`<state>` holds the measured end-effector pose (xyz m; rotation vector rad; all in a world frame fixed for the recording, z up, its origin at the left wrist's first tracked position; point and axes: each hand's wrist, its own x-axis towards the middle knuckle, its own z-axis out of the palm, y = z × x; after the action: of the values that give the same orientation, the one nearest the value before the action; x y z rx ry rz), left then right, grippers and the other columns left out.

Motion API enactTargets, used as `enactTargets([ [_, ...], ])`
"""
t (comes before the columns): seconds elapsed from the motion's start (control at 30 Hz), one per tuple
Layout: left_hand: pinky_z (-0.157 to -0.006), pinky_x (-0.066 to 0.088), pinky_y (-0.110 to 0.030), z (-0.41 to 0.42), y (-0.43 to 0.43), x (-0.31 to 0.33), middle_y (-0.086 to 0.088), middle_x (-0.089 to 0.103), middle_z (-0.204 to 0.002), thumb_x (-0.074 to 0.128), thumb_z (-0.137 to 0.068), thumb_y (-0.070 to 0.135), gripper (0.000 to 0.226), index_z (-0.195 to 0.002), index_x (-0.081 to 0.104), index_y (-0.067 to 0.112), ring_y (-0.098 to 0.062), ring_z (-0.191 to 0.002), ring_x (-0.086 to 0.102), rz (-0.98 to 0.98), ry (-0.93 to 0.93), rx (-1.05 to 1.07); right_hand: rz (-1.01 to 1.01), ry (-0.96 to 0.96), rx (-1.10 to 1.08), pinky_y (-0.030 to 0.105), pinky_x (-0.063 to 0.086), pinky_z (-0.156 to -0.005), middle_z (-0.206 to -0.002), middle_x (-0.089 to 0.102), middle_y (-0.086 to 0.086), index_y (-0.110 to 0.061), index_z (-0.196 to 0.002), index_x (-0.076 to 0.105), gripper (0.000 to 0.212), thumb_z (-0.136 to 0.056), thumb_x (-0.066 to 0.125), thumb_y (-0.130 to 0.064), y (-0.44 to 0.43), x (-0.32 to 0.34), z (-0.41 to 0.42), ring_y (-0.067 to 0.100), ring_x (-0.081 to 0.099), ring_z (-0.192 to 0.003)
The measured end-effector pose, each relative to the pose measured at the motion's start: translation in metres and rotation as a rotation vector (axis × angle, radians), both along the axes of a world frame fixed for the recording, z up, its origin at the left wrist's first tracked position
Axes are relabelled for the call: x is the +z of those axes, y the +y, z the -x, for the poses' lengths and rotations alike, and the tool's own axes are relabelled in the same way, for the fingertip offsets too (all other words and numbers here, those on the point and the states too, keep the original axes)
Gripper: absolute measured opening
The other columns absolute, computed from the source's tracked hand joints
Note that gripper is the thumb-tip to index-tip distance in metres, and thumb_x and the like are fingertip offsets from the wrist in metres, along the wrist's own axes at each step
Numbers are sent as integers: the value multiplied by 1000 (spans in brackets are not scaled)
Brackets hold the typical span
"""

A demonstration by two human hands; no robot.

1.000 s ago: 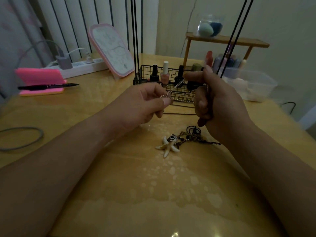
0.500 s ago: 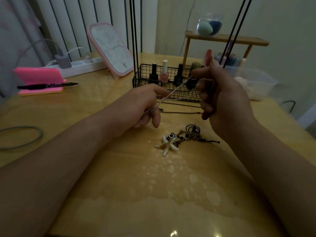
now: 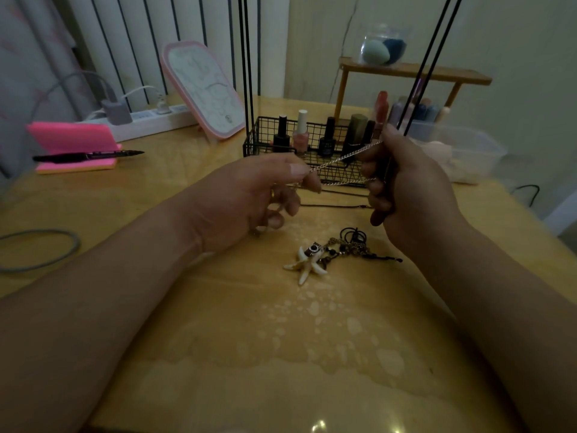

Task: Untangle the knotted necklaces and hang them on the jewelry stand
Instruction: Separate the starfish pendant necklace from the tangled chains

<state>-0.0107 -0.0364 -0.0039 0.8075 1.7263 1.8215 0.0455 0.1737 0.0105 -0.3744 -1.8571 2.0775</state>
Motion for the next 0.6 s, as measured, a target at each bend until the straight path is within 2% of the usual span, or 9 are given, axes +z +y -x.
enactTargets([
  [0.13,-64,44,-26,6,-1,-3,-1,71,-118,51,-92,24,29,-96,79,18,-14,-95,62,-90,-49,9,-97,-61,-6,29,35,-56,-69,62,-5,-23,-68,61,48,-106,49,-49,0,-2,-1,9,48,-59],
  [0.23,-59,39,-24,8,-4,-2,-2,70,-109,50,-93,19,31,-110,76,19,-15,-89,62,-153,-75,-41,-230,-126,35,29,36,-56,-69,64,-4,-21,-65,53,49,-105,50,-49,-1,-1,-1,6,49,-52],
  [0.33,-53,35,-21,9,-5,-1,-1,68,-100,52,-94,13,42,-133,67,19,-13,-78,59,-166,-63,-71,-318,-162,91,28,35,-52,-72,65,0,-18,-67,58,49,-103,54,-50,-5,-2,-1,8,49,-51],
  [0.43,-51,35,-19,7,-3,0,-3,69,-104,46,-99,0,53,-148,56,19,-13,-73,58,-127,9,-56,-435,-152,130,29,35,-53,-71,66,-1,-16,-82,69,43,-103,56,-51,-8,-6,-1,11,49,-54],
  [0.6,-52,35,-20,0,0,4,-12,74,-120,46,-103,0,48,-148,52,16,-15,-75,64,-79,-21,-10,-410,-71,249,24,40,-50,-92,76,1,-21,-101,67,26,-105,56,-45,-10,-9,-2,14,58,-58],
])
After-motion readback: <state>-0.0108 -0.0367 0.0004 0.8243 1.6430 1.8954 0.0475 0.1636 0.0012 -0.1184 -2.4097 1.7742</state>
